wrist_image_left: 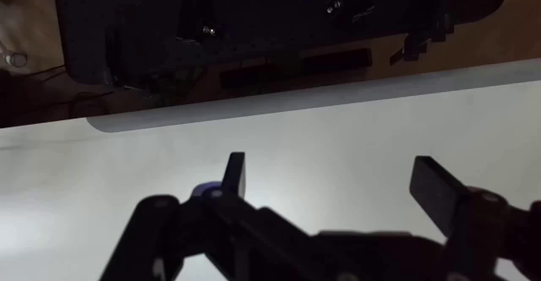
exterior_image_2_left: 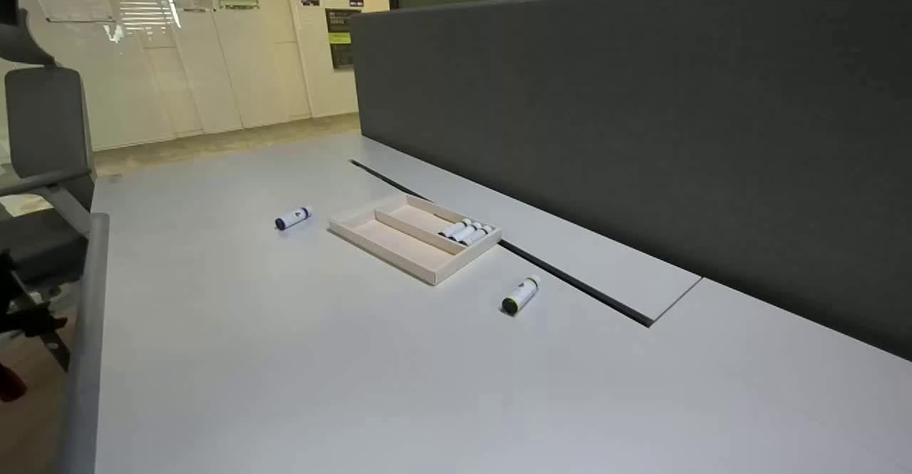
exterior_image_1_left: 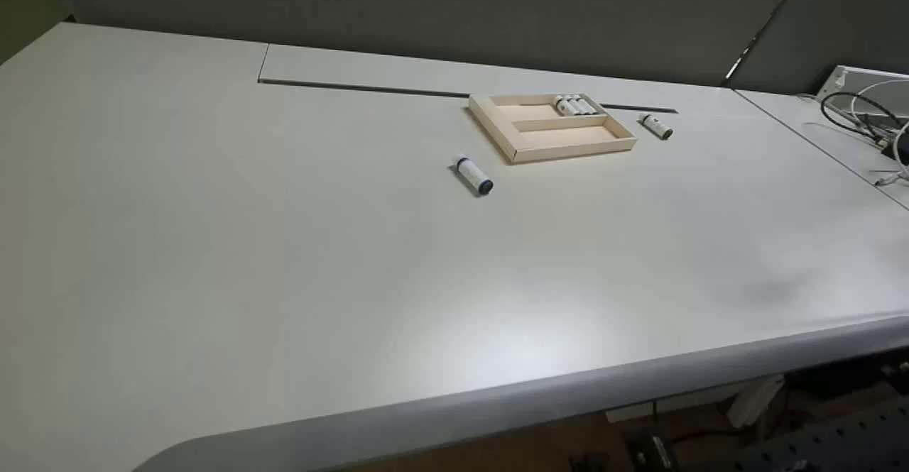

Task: Remove one bottle from the tray and put it on the table

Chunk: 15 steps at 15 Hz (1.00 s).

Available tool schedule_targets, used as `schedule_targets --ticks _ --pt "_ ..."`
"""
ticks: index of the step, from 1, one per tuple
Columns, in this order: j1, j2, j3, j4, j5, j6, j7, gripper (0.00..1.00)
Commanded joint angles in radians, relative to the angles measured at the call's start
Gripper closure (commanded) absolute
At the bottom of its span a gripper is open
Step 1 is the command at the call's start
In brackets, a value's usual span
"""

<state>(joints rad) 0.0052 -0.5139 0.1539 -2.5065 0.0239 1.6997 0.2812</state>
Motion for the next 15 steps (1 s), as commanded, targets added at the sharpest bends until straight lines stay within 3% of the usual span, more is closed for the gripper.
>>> schedule_targets --ticks 1,8,12,15 --pt "0.011 0.002 -0.010 0.002 -0.004 -0.002 0.004 0.00" --pt "0.011 0.002 -0.010 0.002 -0.004 -0.002 0.004 0.00" --pt "-0.040 0.075 -0.069 0.077 -0.142 0.136 -0.099 0.00" --pt "-0.081 0.207 -0.135 0.203 -0.272 0.213 -0.236 0.00"
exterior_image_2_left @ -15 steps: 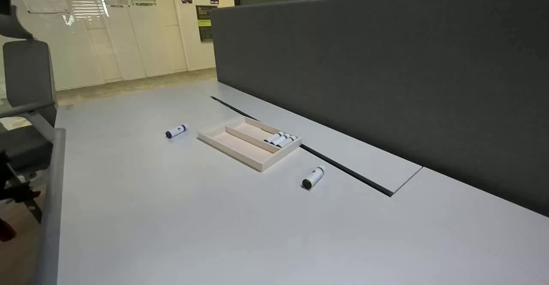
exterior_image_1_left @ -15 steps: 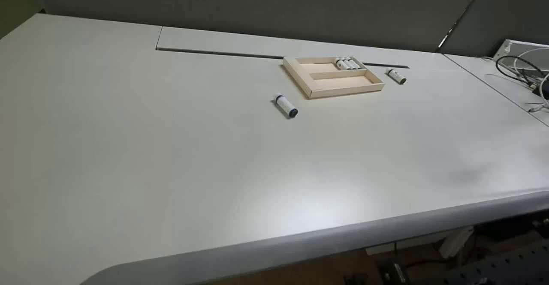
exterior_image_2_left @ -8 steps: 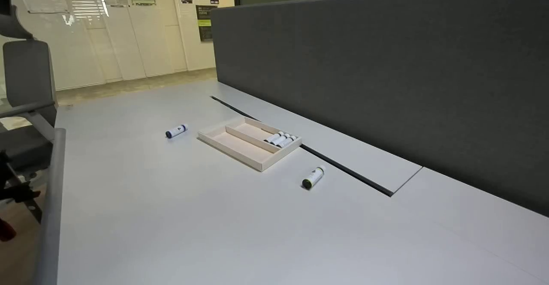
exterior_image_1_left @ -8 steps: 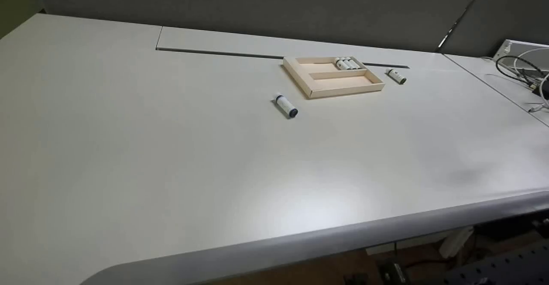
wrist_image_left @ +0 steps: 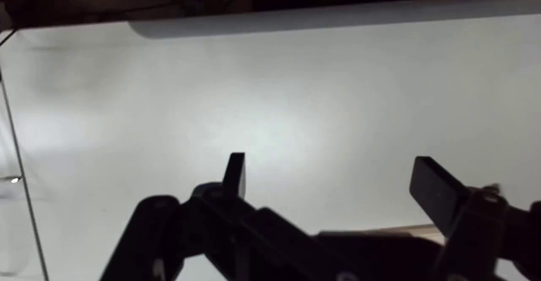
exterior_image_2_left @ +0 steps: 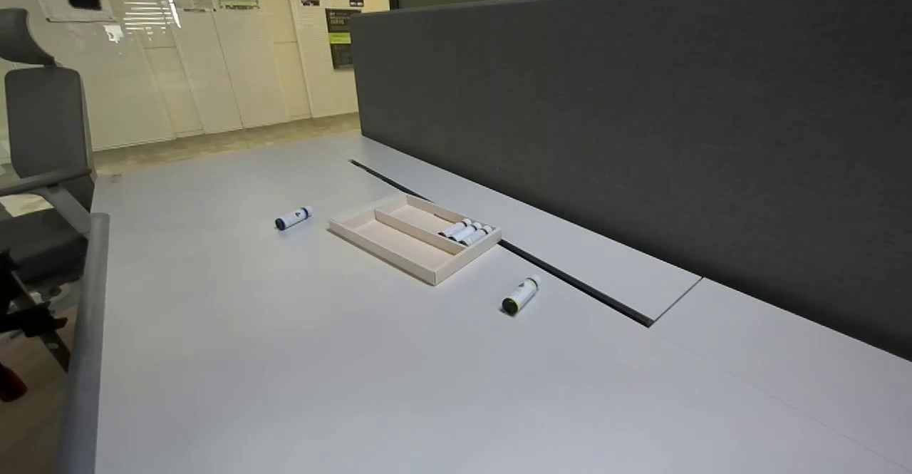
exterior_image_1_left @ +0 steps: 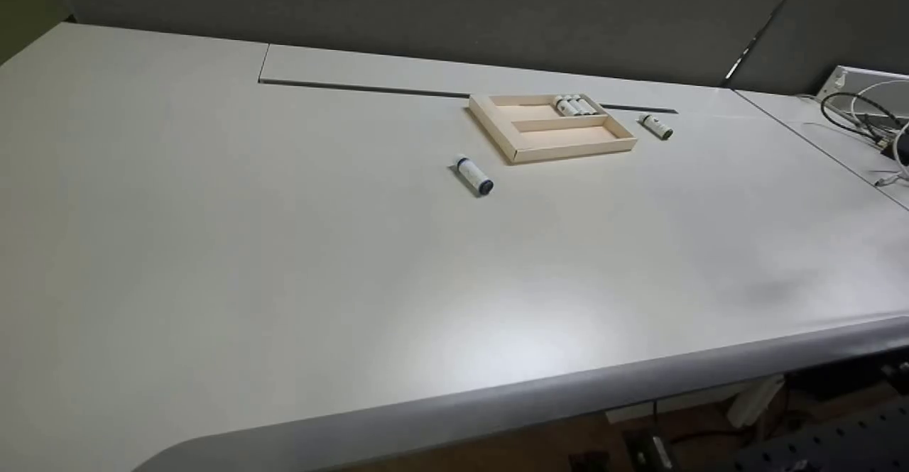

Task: Remove one bottle from the tray and put it on the table

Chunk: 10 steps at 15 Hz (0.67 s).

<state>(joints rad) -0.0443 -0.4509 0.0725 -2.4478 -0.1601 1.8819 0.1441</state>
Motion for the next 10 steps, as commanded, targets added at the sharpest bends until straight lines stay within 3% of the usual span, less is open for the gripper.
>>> schedule_targets --ticks 1,7,8,9,10 --pt "-0.038 0.192 -0.077 0.197 -0.109 0.032 -0.153 0.00" --pt "-0.040 0.450 -0.182 0.547 0.019 -0.069 -0.581 0.00" --pt "-0.046 0.490 -0.180 0.605 0.014 -0.103 -0.585 0.00" --pt "-0.051 0.528 -0.178 0.664 0.007 -0.138 -0.503 0.00" --pt "-0.050 0.439 -0.175 0.523 0.001 -0.055 -0.539 0.00"
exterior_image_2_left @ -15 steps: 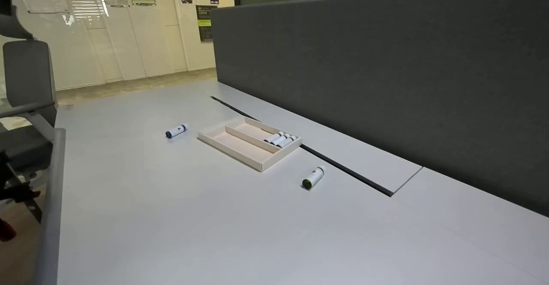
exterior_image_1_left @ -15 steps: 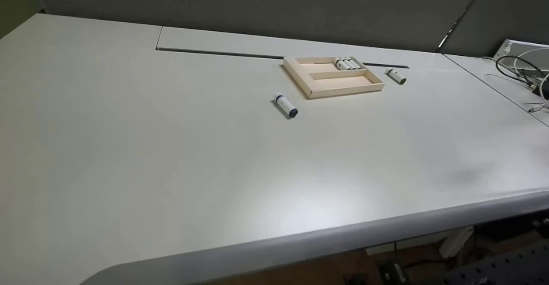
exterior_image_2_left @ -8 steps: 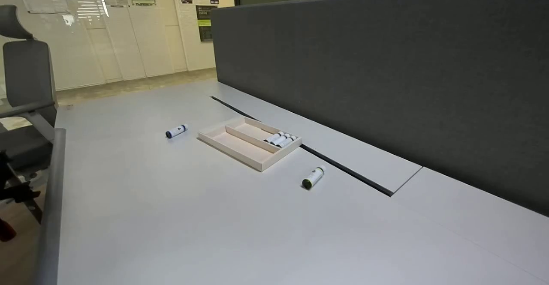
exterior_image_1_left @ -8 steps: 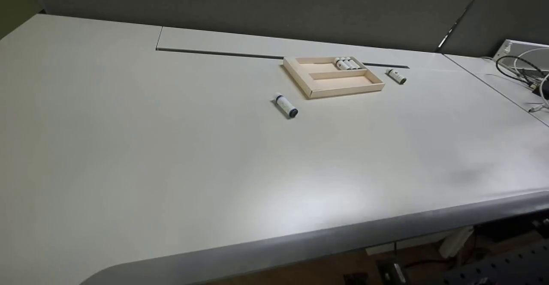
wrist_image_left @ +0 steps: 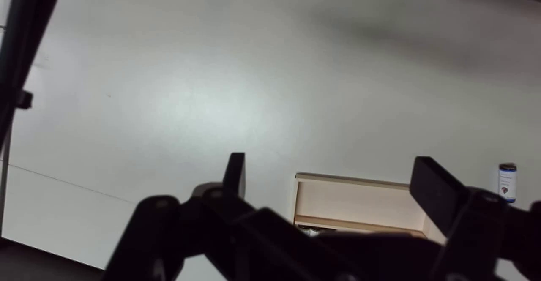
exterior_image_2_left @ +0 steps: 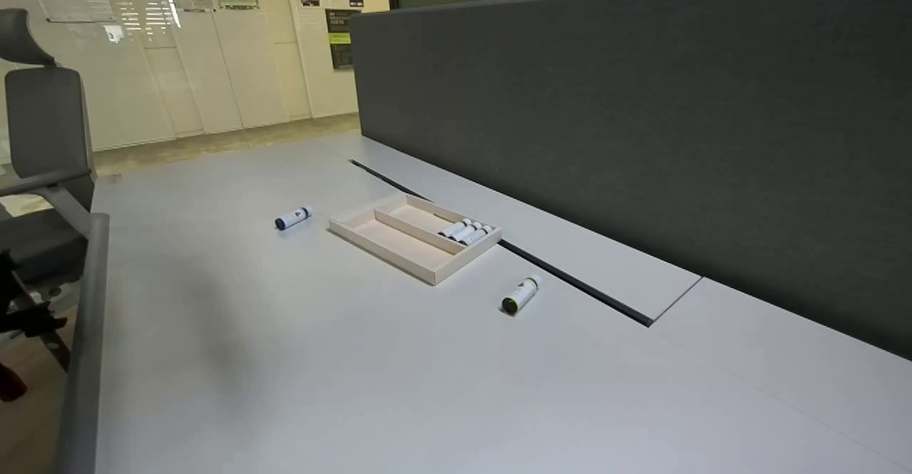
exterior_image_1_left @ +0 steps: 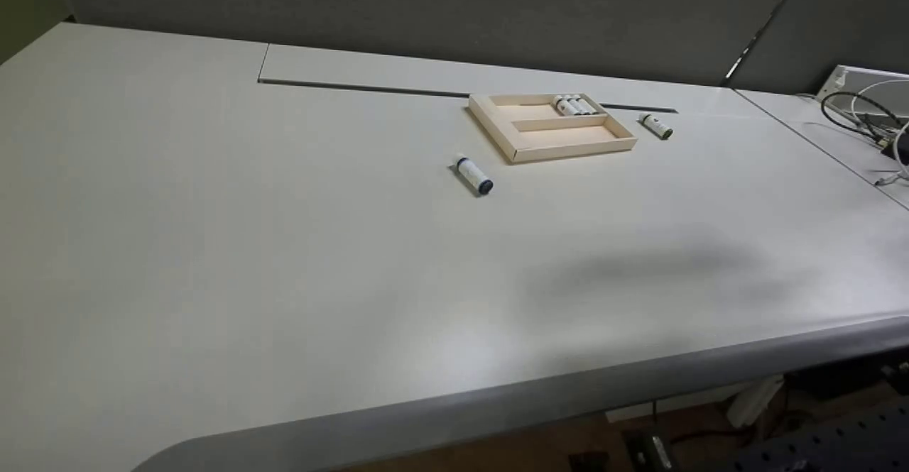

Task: Remove one bottle from the tray and put it on the table

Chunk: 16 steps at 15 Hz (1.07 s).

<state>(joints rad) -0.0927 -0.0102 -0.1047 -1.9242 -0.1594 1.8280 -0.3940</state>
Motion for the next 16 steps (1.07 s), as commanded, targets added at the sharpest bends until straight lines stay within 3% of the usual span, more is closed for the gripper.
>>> schedule_targets --ticks 1,14,16 --pt "-0.003 0.024 0.003 0.033 0.000 -0.012 -0.002 0.00" --pt "-0.002 0.023 0.004 0.018 0.000 -0.007 -0.003 0.00" --pt "-0.004 0.084 0.004 0.067 0.028 0.037 -0.006 0.00"
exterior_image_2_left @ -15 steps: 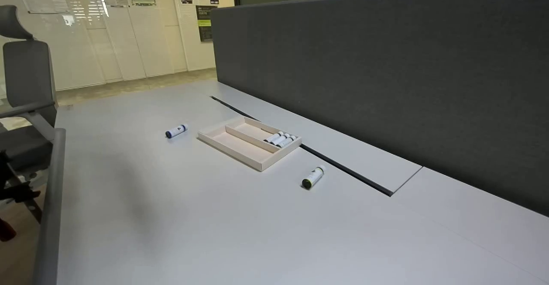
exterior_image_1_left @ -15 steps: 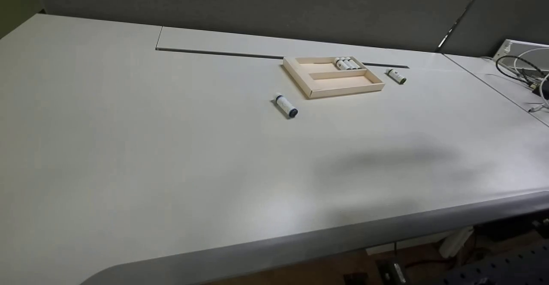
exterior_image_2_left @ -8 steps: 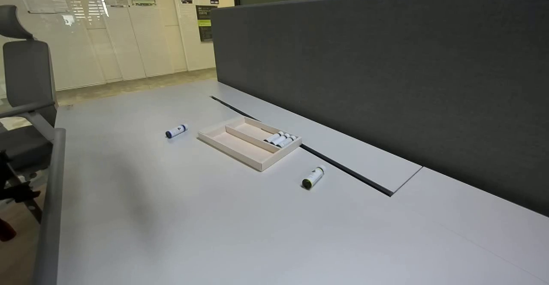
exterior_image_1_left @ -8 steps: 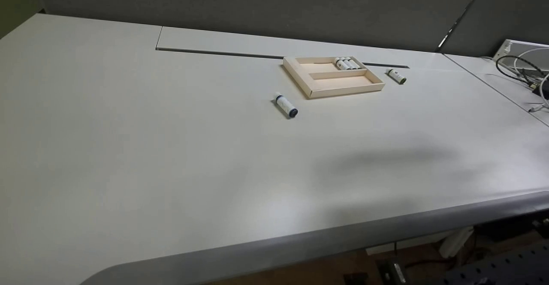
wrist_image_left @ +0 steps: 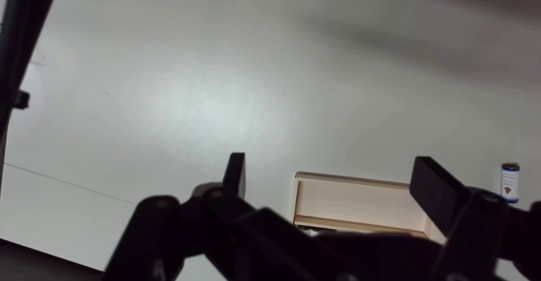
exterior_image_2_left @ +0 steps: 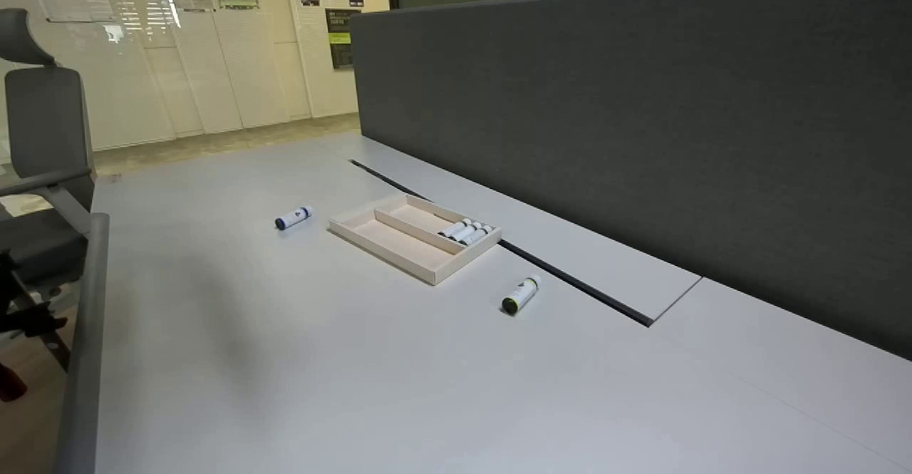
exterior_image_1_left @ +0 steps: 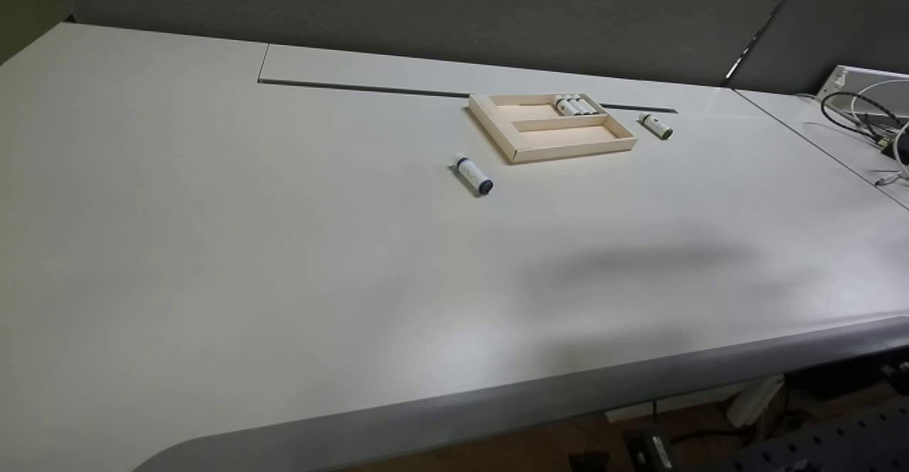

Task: Remove one bottle from the tray and put it on the table

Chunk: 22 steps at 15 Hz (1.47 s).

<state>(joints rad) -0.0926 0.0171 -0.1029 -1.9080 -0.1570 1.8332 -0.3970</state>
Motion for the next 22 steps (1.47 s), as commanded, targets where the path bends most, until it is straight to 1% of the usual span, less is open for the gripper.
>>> schedule_targets --ticks 1,3,5,7,8,10,12,15,18,19,20,21,22 --pt "-0.005 0.086 0.003 0.069 0.048 0.067 -0.027 0.00" --pt "-0.011 0.169 0.011 0.127 0.125 0.168 -0.098 0.00" --pt "-0.018 0.281 0.034 0.219 0.197 0.241 -0.163 0.00" --pt "-0.022 0.401 0.063 0.327 0.221 0.274 -0.192 0.00" --pt "-0.020 0.457 0.077 0.380 0.214 0.281 -0.189 0.00" --pt "-0.016 0.567 0.104 0.485 0.196 0.278 -0.174 0.00" --pt "-0.002 0.673 0.126 0.588 0.177 0.250 -0.152 0.00" --pt "0.028 0.820 0.138 0.732 0.154 0.221 -0.097 0.00" --pt "0.048 0.952 0.146 0.870 0.162 0.153 -0.022 0.00" --pt "0.055 0.988 0.144 0.913 0.164 0.115 0.008 0.00" --pt "0.058 1.016 0.143 0.957 0.168 0.039 0.035 0.00" --pt "0.046 0.936 0.156 0.809 0.161 0.151 -0.027 0.00" --pt "0.050 0.968 0.155 0.850 0.162 0.111 -0.010 0.00"
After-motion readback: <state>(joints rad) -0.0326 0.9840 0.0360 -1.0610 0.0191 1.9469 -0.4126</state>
